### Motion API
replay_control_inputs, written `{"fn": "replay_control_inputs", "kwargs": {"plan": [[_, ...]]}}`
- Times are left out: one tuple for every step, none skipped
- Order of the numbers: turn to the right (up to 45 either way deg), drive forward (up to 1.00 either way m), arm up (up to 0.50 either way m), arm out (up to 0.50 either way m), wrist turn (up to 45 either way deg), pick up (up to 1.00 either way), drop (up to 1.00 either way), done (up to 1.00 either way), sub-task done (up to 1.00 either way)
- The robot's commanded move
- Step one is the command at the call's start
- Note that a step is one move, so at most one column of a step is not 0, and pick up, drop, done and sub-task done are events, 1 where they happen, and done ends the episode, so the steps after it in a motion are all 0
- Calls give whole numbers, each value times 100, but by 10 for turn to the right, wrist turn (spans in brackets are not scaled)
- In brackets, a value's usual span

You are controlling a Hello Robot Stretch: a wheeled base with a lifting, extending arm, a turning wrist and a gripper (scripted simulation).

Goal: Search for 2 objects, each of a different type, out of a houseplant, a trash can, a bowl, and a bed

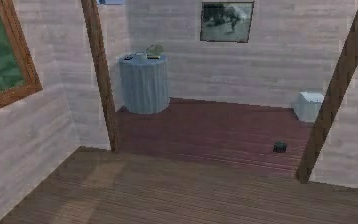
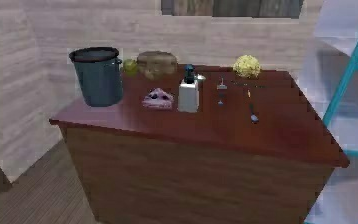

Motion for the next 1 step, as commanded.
{"fn": "replay_control_inputs", "kwargs": {"plan": [[0, 100, 0, 0, 0, 0, 0, 0, 0]]}}
